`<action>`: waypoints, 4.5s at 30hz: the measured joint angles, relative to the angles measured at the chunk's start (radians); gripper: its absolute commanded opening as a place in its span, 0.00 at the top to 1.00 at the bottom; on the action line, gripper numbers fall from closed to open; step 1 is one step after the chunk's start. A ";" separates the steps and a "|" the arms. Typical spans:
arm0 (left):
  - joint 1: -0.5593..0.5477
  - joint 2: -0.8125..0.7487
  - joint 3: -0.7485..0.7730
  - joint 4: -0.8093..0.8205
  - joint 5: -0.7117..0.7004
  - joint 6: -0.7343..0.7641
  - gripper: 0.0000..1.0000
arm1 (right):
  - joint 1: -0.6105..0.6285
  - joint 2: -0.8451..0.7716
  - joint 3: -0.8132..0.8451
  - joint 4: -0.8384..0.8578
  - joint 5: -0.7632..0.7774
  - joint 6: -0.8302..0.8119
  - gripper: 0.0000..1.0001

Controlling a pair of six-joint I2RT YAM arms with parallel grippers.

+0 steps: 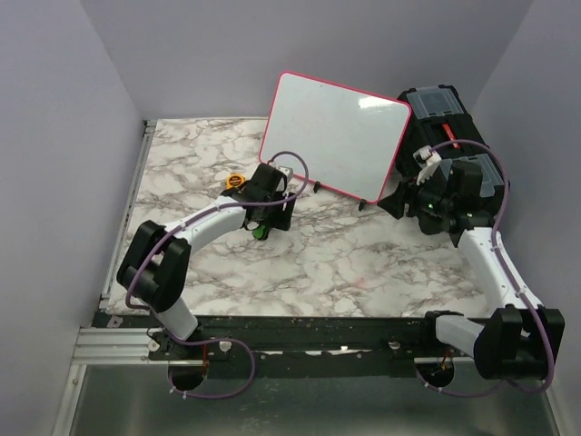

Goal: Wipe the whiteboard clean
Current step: Place the whiteboard at the center of the board, then move the whiteboard to the center of the board.

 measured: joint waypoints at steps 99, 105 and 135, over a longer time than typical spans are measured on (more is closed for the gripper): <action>0.381 0.886 0.928 0.552 0.503 -0.940 0.82 | 0.248 0.095 -0.014 -0.064 0.322 -0.272 0.57; 0.382 0.881 0.907 0.639 0.529 -0.951 0.68 | 0.240 0.001 0.018 -0.173 0.322 -0.290 0.37; 0.457 -0.163 -0.225 1.119 0.497 -0.649 0.40 | 0.087 0.067 -0.028 -0.119 0.586 0.195 0.14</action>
